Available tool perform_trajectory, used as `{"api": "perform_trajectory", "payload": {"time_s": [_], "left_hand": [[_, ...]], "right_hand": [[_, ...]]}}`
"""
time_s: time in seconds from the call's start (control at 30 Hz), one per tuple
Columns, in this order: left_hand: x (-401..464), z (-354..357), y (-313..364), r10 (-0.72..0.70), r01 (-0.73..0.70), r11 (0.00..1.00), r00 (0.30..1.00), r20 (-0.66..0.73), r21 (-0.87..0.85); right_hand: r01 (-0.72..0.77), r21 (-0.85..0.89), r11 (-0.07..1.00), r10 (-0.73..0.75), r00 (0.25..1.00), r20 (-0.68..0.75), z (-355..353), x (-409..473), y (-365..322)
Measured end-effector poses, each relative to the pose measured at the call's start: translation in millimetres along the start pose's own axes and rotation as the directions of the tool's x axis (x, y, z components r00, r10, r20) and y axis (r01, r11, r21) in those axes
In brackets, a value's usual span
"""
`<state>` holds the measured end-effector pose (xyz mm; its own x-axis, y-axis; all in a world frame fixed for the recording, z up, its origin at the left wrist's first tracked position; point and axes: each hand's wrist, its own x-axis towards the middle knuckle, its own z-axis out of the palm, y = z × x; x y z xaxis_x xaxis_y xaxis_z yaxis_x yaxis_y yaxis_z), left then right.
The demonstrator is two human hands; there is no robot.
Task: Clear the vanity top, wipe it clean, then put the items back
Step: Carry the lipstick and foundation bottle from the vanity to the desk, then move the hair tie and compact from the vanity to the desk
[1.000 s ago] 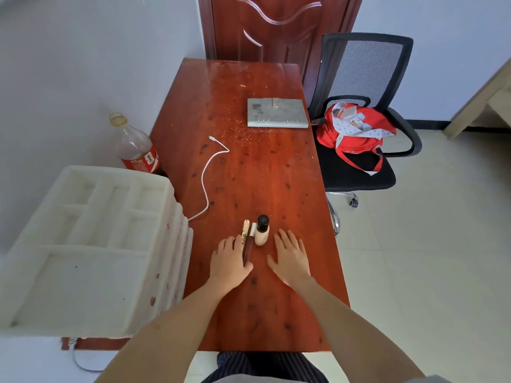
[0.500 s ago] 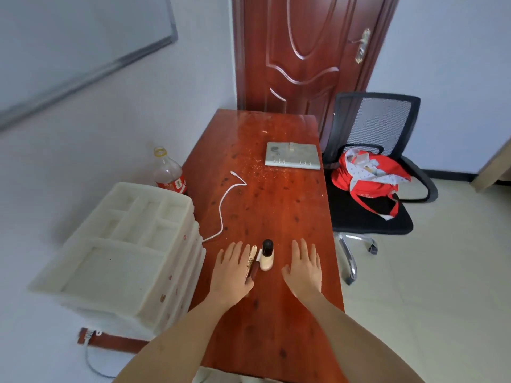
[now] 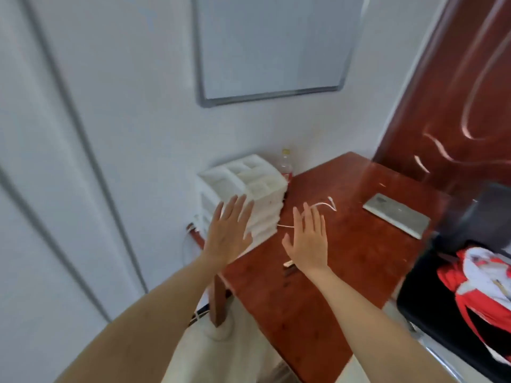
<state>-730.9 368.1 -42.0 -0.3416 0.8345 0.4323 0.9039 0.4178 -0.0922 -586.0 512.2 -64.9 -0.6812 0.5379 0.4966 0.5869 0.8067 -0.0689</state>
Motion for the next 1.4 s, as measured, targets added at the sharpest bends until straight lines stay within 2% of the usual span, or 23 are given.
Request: {"api": "perform_trajectory", "payload": {"time_s": [0.17, 0.37, 0.47, 0.6, 0.7, 0.83, 1.0, 1.1, 1.17, 1.3, 1.37, 1.4], "left_hand": [[-78, -69, -88, -0.286, 0.301, 0.930, 0.953, -0.100, 0.209], [-223, -163, -189, -0.589, 0.594, 0.700, 0.794, -0.149, 0.397], [-311, -217, -232, -0.677, 0.701, 0.549, 0.692, -0.251, 0.455], [-436, -289, -268, -0.788, 0.797, 0.325, 0.526, -0.321, 0.509], [-532, -335, -276, -0.867, 0.845, 0.149, 0.361, -0.342, 0.513], [-655, -379, -264, -0.894, 0.901, -0.027, 0.172, -0.413, 0.433], [-787, -409, -229, -0.884, 0.841, -0.307, -0.077, -0.462, 0.446], [-848, -423, -214, -0.849, 0.799, -0.434, -0.207, -0.486, 0.417], [-884, -429, -211, -0.828, 0.760, -0.502, -0.285, -0.483, 0.412], [-954, -428, -214, -0.768, 0.722, -0.598, -0.392, -0.507, 0.348], [-981, -424, -216, -0.749, 0.708, -0.637, -0.474, -0.463, 0.305], [-992, -422, -217, -0.738, 0.702, -0.651, -0.494, -0.460, 0.289]], "right_hand": [[0.284, 0.140, 0.949, -0.276, 0.958, -0.074, -25, 39, -135], [0.577, 0.345, 0.740, -0.536, 0.816, -0.216, -57, 24, -331], [0.695, 0.408, 0.592, -0.627, 0.715, -0.308, -83, -7, -439], [0.778, 0.486, 0.397, -0.685, 0.604, -0.407, -124, -70, -577], [0.797, 0.548, 0.252, -0.722, 0.532, -0.442, -156, -134, -666], [0.804, 0.592, 0.044, -0.786, 0.394, -0.477, -185, -229, -764], [0.773, 0.604, -0.194, -0.852, 0.173, -0.494, -212, -345, -851], [0.759, 0.566, -0.323, -0.851, 0.029, -0.524, -219, -406, -894], [0.741, 0.564, -0.366, -0.858, -0.034, -0.512, -219, -442, -921], [0.728, 0.533, -0.431, -0.861, -0.155, -0.485, -212, -505, -977], [0.713, 0.538, -0.450, -0.866, -0.203, -0.456, -206, -533, -1003], [0.700, 0.548, -0.459, -0.868, -0.221, -0.445, -203, -545, -1015]]}}
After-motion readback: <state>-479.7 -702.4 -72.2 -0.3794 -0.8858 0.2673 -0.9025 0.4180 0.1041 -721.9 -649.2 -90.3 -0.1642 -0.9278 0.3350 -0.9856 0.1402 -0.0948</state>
